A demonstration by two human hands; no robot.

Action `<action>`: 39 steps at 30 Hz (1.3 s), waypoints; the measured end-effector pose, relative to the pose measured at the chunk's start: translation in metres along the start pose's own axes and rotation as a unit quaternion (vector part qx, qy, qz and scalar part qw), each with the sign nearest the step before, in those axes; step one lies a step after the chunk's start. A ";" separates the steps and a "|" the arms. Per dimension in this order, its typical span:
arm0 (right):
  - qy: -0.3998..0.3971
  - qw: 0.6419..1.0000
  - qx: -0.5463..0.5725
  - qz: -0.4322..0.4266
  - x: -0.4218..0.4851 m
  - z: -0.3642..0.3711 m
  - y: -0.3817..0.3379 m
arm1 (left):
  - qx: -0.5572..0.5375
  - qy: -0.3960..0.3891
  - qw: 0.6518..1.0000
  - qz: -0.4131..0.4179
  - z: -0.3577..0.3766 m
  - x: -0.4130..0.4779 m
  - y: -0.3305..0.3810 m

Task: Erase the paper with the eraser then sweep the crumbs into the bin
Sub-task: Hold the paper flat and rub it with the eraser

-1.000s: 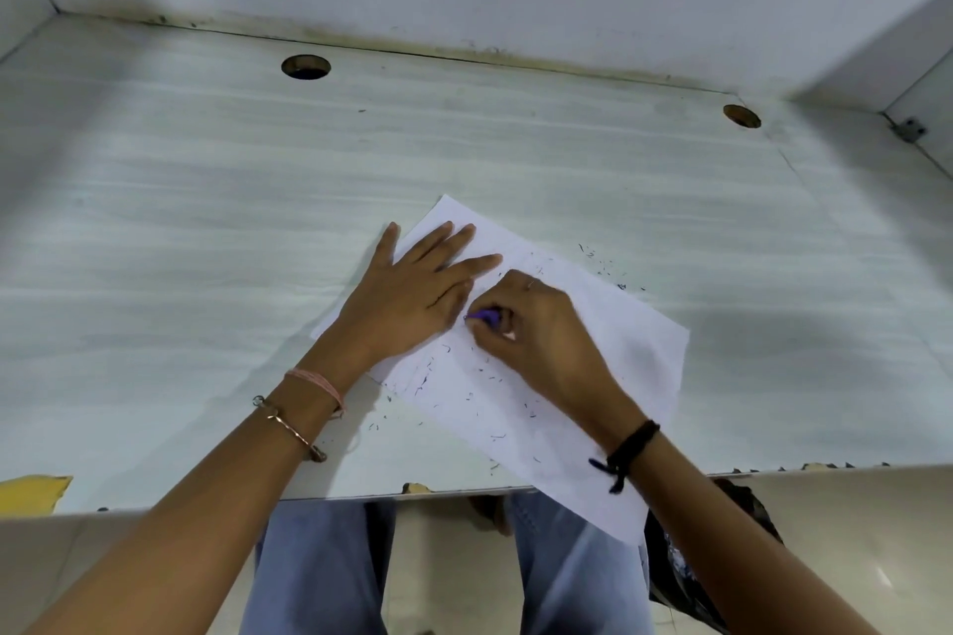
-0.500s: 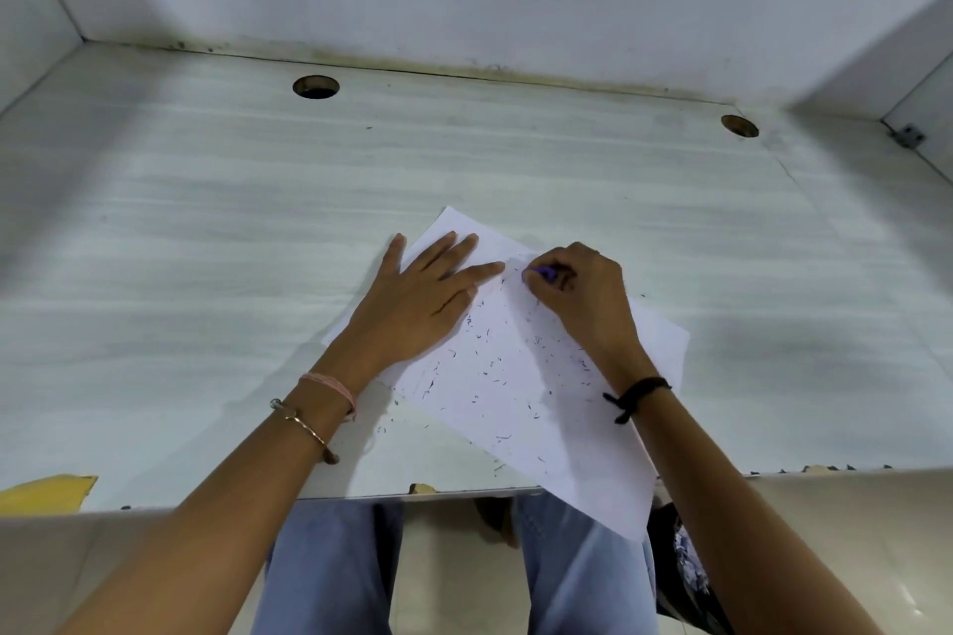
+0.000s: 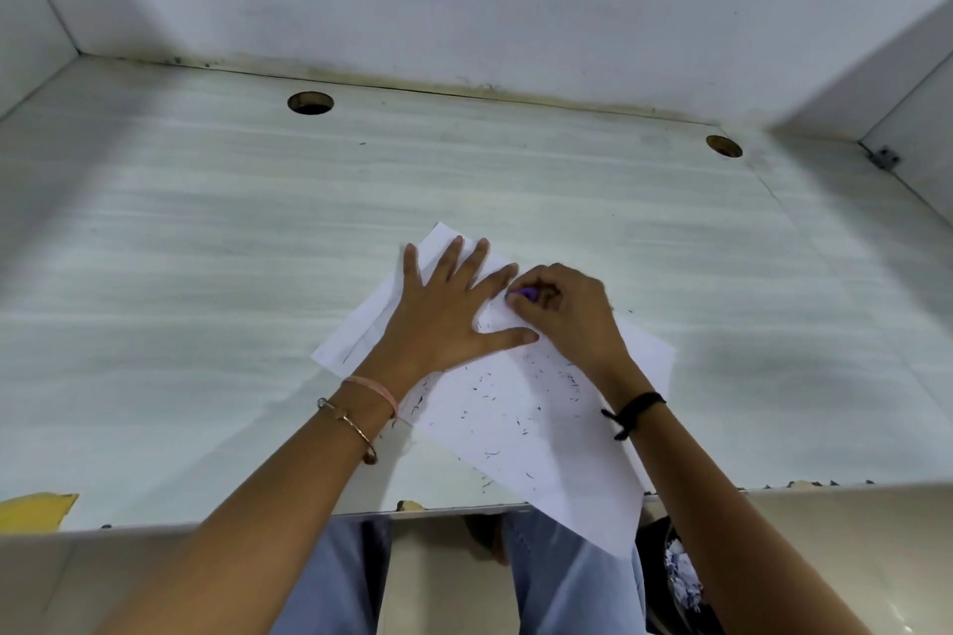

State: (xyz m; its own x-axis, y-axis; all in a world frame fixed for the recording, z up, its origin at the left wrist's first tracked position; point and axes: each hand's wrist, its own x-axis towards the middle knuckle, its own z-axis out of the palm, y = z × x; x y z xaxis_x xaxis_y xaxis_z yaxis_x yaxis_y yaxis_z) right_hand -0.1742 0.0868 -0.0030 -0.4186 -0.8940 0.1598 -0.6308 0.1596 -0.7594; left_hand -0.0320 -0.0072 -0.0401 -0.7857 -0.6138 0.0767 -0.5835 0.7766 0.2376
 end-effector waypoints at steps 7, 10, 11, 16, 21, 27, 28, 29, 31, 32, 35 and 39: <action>0.058 0.995 -0.086 0.000 0.012 -0.010 0.004 | -0.009 -0.014 1.000 0.000 0.003 0.002 -0.002; -0.007 0.993 -0.108 -0.056 -0.005 0.006 -0.012 | 0.016 0.006 1.000 0.011 0.004 0.003 -0.003; -0.021 0.991 -0.115 -0.064 -0.009 0.008 -0.012 | 0.022 0.009 1.000 0.013 0.004 0.003 -0.003; 0.057 0.988 -0.142 0.033 0.018 -0.029 0.010 | -0.004 -0.003 1.000 0.002 0.003 0.002 -0.001; -0.029 0.989 -0.136 -0.057 -0.009 0.001 -0.018 | 0.013 -0.002 1.000 0.008 0.004 0.004 -0.003; 0.054 0.980 -0.184 0.048 0.025 -0.036 0.009 | 0.008 -0.006 1.000 0.004 0.002 0.002 -0.001; 0.052 0.983 -0.174 0.035 0.025 -0.034 0.007 | 0.006 -0.006 1.000 0.005 0.002 0.002 -0.001; 0.037 0.986 -0.164 0.013 0.021 -0.028 0.001 | 0.003 -0.006 1.000 0.003 0.002 0.003 -0.001; -0.025 0.988 -0.149 -0.032 0.005 -0.009 -0.011 | 0.009 -0.002 1.000 0.000 0.003 0.003 -0.001; -0.041 0.986 -0.156 -0.048 -0.001 -0.004 -0.013 | 0.012 -0.003 1.000 0.001 0.004 0.004 -0.001; 0.014 0.980 -0.196 -0.004 0.016 -0.017 0.001 | -0.003 -0.012 1.000 0.000 0.003 0.003 -0.001; 0.018 0.980 -0.199 0.007 0.024 -0.020 -0.006 | 0.003 -0.007 1.000 0.001 0.003 0.003 -0.001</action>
State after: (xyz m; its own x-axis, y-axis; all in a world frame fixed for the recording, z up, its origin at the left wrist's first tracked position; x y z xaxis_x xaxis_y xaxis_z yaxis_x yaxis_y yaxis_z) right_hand -0.1936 0.0724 0.0178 -0.4468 -0.8765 0.1789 -0.8272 0.3286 -0.4559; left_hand -0.0348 -0.0096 -0.0427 -0.7904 -0.6093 0.0630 -0.5822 0.7792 0.2319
